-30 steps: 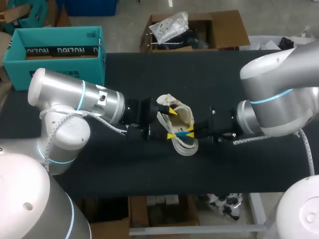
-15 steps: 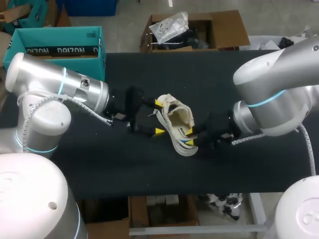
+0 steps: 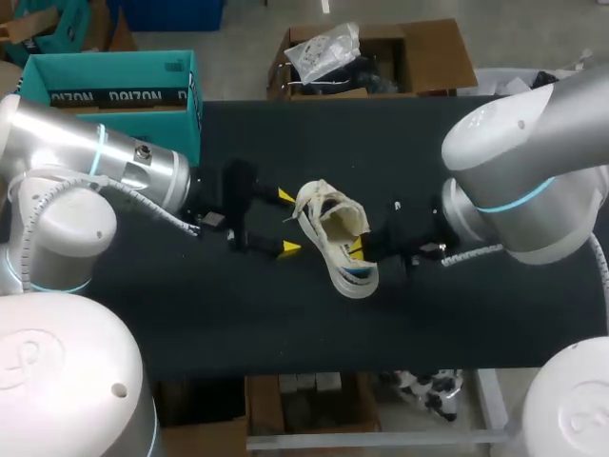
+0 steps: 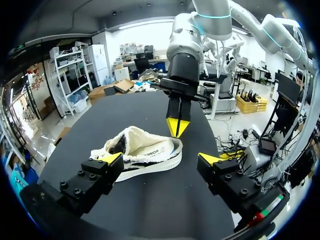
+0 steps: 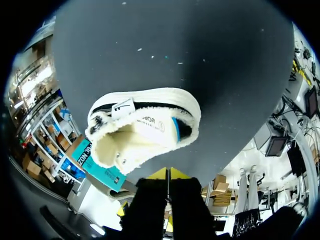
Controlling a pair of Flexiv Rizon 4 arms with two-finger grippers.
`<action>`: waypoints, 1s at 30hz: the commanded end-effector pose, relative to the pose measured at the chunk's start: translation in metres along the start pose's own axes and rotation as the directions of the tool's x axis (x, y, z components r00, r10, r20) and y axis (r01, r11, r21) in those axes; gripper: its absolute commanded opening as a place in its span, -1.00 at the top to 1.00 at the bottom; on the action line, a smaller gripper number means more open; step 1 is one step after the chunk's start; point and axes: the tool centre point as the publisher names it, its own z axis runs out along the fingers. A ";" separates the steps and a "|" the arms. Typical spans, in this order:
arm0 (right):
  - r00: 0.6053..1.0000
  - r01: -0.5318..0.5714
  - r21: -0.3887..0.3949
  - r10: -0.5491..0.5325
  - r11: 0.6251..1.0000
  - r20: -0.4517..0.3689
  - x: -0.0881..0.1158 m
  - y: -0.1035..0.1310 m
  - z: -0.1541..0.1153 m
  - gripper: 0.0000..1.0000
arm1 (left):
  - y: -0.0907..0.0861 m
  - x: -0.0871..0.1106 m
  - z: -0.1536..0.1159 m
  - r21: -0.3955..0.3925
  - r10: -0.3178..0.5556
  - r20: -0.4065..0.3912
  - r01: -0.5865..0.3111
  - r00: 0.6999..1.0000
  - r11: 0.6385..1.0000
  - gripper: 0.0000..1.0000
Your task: Open the shoe tongue, take the insole out of the shoe, put the insole back into the shoe, and pack the shoe into the shoebox
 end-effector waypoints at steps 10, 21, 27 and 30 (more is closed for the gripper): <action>0.997 -0.028 0.002 0.028 1.000 0.073 0.024 0.024 0.046 1.00 | 0.018 -0.005 -0.037 -0.029 -0.089 0.059 0.091 0.994 0.995 -1.00; 0.988 -0.125 -0.080 0.131 0.989 0.077 0.009 0.044 0.067 1.00 | 0.025 -0.005 -0.052 -0.011 -0.118 0.072 0.119 0.990 0.993 -1.00; 0.984 -0.152 -0.064 0.157 0.986 0.085 0.004 0.059 0.077 1.00 | 0.025 0.002 -0.052 -0.013 -0.121 0.078 0.122 0.990 0.992 -1.00; 0.990 -0.123 -0.036 0.126 0.992 0.067 0.002 0.051 0.064 1.00 | 0.023 0.006 -0.051 -0.021 -0.127 0.081 0.130 0.989 0.991 -1.00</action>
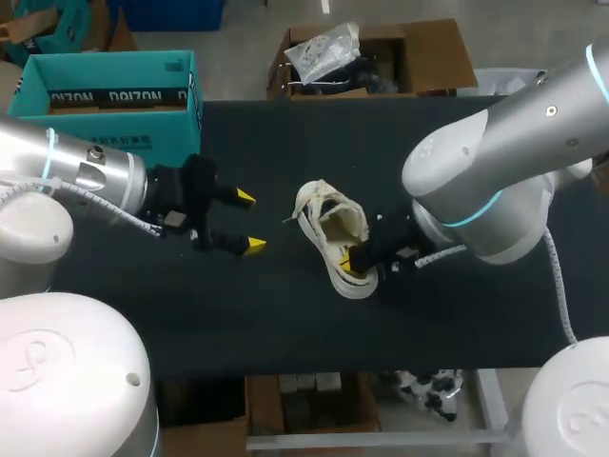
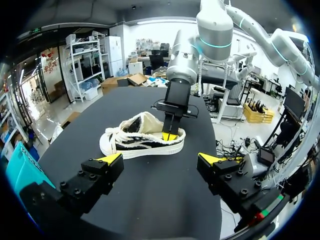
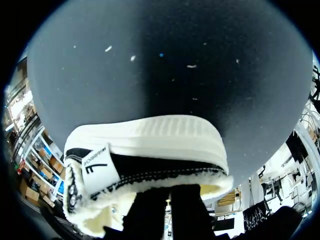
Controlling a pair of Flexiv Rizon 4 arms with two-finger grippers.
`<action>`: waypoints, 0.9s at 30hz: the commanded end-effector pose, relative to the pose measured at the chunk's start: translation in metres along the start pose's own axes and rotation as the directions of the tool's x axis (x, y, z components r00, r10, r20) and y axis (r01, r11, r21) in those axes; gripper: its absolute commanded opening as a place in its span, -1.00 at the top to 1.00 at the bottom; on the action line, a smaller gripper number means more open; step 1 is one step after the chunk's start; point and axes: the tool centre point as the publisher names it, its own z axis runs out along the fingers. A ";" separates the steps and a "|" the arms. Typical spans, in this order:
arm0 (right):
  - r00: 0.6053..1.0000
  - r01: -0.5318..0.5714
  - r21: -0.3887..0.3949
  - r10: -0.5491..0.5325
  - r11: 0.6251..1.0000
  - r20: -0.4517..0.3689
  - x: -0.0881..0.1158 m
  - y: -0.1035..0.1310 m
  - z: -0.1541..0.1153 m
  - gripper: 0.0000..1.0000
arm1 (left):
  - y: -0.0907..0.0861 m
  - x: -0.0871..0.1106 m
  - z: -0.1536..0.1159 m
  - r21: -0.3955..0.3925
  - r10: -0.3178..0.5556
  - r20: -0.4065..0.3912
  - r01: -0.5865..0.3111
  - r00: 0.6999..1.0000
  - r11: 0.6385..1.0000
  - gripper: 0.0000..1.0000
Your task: Open the shoe tongue, take the insole out of the shoe, put the insole back into the shoe, and pack the shoe into the shoebox
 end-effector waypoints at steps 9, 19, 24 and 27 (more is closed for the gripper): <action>0.985 0.167 0.108 -0.161 0.980 -0.060 -0.013 -0.026 -0.076 1.00 | -0.013 0.028 -0.004 -0.087 -0.059 0.035 0.062 0.998 0.994 -1.00; 0.977 0.200 0.139 -0.208 0.970 0.040 -0.004 -0.036 -0.129 -1.00 | -0.011 0.034 -0.003 -0.145 -0.147 0.135 0.166 0.980 0.975 -1.00; 0.977 0.200 0.139 -0.208 0.970 0.040 -0.004 -0.036 -0.129 -1.00 | -0.011 0.034 -0.003 -0.145 -0.147 0.135 0.166 0.980 0.975 -1.00; 0.977 0.200 0.139 -0.208 0.970 0.040 -0.004 -0.036 -0.129 -1.00 | -0.009 0.037 0.001 -0.145 -0.188 0.144 0.209 0.972 0.967 -1.00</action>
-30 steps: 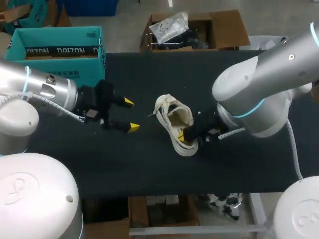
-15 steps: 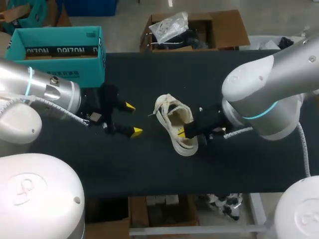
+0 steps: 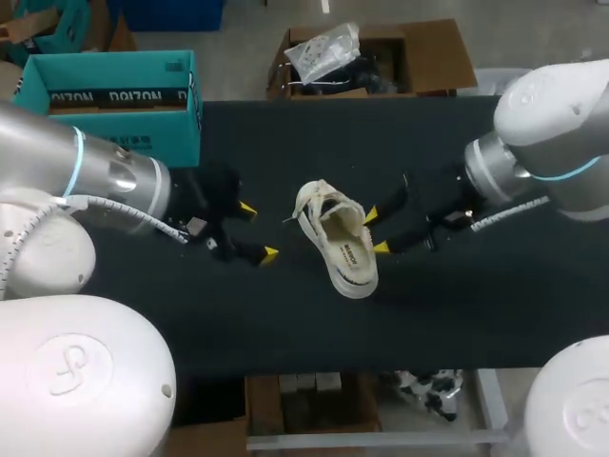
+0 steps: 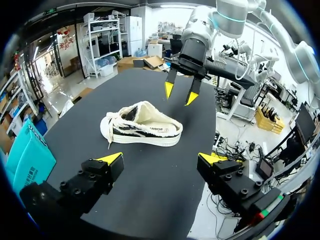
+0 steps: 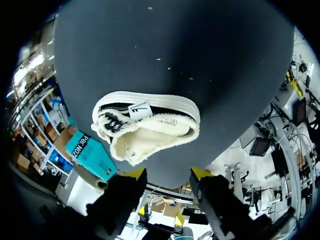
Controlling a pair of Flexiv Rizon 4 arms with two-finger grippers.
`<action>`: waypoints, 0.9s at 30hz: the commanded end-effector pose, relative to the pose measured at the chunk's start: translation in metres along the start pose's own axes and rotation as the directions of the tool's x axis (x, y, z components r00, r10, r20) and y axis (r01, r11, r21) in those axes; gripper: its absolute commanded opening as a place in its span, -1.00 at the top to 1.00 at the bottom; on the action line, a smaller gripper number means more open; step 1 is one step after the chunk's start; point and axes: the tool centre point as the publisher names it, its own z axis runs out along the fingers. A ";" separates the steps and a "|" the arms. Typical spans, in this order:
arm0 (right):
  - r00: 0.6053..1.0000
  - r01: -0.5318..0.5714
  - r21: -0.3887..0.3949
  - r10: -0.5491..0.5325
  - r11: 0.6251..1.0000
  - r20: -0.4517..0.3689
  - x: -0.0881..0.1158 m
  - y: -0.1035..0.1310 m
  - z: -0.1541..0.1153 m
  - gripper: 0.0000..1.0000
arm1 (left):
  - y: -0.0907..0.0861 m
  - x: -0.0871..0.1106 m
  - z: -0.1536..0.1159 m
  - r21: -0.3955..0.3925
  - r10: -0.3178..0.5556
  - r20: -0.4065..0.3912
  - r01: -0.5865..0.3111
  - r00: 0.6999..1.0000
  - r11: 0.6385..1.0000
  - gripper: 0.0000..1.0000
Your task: Open the shoe tongue, take the insole out of the shoe, put the insole back into the shoe, and pack the shoe into the shoebox
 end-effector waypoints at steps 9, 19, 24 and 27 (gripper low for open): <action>0.961 0.260 -0.087 -0.249 0.962 0.119 -0.005 0.021 -0.064 -1.00 | 0.011 0.009 0.044 -0.164 -0.373 0.265 0.423 0.889 0.891 -1.00; 0.869 0.465 -0.046 -0.446 0.884 0.214 -0.004 0.021 -0.085 -1.00 | 0.008 0.005 0.046 -0.161 -0.455 0.304 0.516 0.837 0.841 -1.00; 0.869 0.465 -0.046 -0.446 0.884 0.214 -0.004 0.021 -0.085 -1.00 | 0.008 0.005 0.046 -0.161 -0.455 0.304 0.516 0.837 0.841 -1.00; 0.869 0.465 -0.046 -0.446 0.884 0.214 -0.004 0.021 -0.085 -1.00 | 0.008 0.005 0.046 -0.161 -0.455 0.304 0.516 0.837 0.841 -1.00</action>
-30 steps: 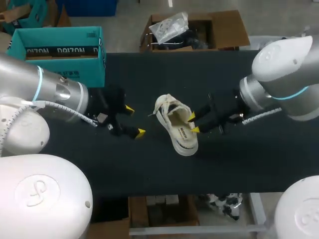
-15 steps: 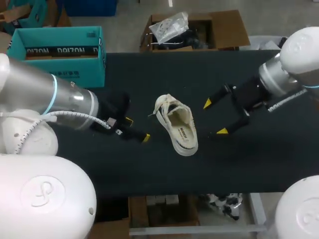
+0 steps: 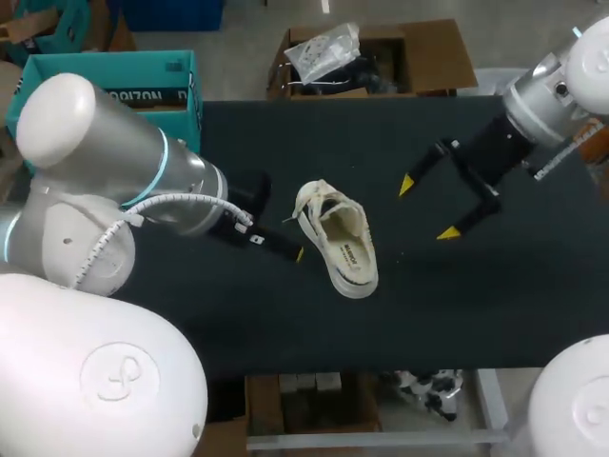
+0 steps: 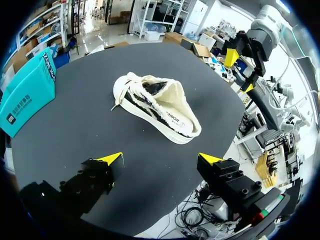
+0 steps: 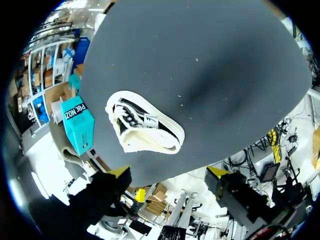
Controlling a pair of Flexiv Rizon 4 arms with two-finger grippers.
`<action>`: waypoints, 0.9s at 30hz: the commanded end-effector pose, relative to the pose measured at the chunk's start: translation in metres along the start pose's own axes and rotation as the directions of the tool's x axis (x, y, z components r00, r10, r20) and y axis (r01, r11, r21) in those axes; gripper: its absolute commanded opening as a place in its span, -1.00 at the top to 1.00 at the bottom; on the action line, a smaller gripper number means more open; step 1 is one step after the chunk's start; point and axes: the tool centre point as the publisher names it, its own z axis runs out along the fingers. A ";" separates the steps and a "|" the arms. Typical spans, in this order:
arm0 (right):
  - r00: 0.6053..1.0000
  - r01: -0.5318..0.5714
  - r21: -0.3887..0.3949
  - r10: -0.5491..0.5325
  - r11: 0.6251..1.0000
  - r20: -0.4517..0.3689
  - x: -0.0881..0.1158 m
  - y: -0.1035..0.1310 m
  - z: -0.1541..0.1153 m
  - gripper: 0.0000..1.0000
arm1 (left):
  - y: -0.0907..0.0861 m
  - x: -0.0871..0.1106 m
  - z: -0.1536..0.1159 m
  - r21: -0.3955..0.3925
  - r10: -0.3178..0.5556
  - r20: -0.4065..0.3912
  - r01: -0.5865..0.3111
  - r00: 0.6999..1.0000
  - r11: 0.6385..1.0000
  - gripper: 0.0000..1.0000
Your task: Open the shoe tongue, take the insole out of the shoe, put the insole back into the shoe, and pack the shoe into the shoebox
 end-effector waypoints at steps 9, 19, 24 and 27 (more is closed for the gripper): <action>0.946 0.296 -0.128 -0.271 0.947 0.179 -0.006 0.018 -0.021 -1.00 | -0.011 0.009 0.036 -0.017 -0.270 0.368 0.296 0.890 0.955 -1.00; 0.705 0.699 -0.206 -0.609 0.685 0.363 -0.021 0.040 -0.037 -1.00 | -0.023 0.011 0.061 -0.053 -0.430 0.482 0.515 0.764 0.856 -1.00; 0.553 0.826 -0.183 -0.703 0.533 0.448 -0.026 0.051 -0.038 -1.00 | -0.038 0.007 0.079 -0.046 -0.475 0.512 0.575 0.715 0.817 -1.00; 0.461 0.881 -0.155 -0.739 0.447 0.491 -0.033 0.059 -0.040 -1.00 | -0.045 0.008 0.088 -0.056 -0.488 0.524 0.600 0.698 0.798 -1.00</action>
